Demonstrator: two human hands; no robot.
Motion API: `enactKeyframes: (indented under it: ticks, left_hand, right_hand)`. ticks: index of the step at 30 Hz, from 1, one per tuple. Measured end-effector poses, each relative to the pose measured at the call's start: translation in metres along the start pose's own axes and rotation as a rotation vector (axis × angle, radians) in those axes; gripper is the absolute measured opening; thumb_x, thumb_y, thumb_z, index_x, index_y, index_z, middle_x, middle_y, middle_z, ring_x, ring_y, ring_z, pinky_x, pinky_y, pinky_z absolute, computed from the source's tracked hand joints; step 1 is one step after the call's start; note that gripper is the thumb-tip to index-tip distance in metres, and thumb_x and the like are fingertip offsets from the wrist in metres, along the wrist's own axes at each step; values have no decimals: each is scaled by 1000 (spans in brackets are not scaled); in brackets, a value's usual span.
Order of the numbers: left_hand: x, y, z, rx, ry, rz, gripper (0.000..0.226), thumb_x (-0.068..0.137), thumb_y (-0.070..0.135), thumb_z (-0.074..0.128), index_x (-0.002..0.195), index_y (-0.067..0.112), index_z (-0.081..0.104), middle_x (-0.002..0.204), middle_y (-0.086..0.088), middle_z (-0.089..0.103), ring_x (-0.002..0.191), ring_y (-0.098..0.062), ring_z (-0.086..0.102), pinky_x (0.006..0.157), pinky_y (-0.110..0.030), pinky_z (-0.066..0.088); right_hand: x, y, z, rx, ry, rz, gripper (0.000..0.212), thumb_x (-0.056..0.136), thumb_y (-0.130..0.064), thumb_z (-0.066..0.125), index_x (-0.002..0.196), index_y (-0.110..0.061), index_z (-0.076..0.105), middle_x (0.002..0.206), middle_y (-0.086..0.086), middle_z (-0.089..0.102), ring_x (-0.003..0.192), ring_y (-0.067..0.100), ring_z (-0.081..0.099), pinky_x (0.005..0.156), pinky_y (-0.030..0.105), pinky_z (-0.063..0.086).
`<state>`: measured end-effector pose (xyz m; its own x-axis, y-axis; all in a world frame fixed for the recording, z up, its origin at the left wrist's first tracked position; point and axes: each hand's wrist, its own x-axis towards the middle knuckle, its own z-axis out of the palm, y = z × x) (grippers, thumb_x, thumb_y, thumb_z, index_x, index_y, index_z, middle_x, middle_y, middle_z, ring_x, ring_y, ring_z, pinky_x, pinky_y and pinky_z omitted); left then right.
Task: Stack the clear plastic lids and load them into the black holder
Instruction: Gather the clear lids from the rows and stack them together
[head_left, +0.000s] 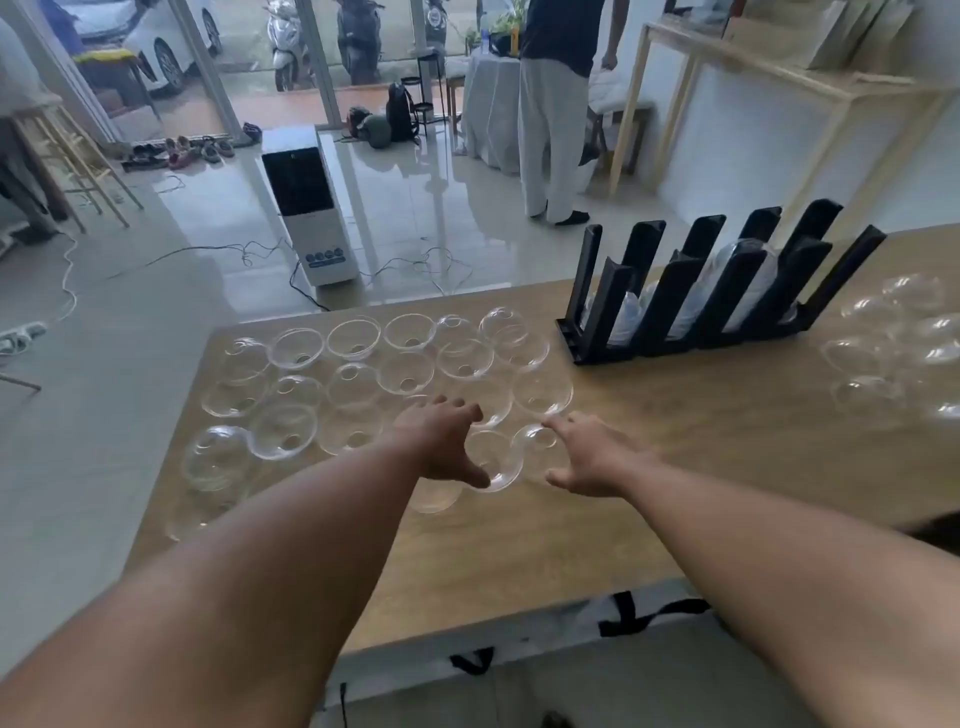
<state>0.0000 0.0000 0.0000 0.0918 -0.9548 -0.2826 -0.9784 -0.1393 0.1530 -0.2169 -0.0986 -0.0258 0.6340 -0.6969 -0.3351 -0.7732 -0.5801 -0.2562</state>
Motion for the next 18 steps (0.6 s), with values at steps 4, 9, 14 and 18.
enactKeyframes:
  ticks: [4, 9, 14, 18]
  left_hand:
    - [7, 13, 12, 176, -17, 108, 112, 61, 77, 76, 151, 24, 38, 149, 8, 46, 135, -21, 38, 108, -35, 34]
    - [19, 24, 27, 299, -15, 179, 115, 61, 72, 80, 153, 22, 32, 154, 7, 42, 139, -23, 35, 110, -35, 32]
    - [27, 29, 34, 291, -8, 156, 107, 58, 60, 89, 146, 24, 39, 137, 1, 56, 125, -23, 48, 89, -32, 41]
    - [36, 32, 35, 314, -51, 156, 104, 62, 54, 90, 146, 23, 37, 140, 2, 56, 130, -23, 44, 99, -34, 41]
  right_hand:
    - [5, 1, 11, -81, 41, -21, 82, 87, -53, 69, 158, -40, 29, 154, -4, 40, 138, 25, 41, 108, 41, 40]
    - [17, 6, 19, -170, 40, -44, 84, 88, -60, 65, 160, -43, 23, 152, 2, 40, 138, 27, 40, 111, 42, 38]
    - [21, 15, 27, -199, 54, -70, 82, 87, -60, 66, 157, -42, 26, 148, 5, 38, 135, 27, 39, 108, 43, 40]
    - [22, 23, 35, -177, 68, -86, 81, 85, -61, 68, 153, -41, 29, 144, 5, 38, 132, 27, 41, 104, 45, 43]
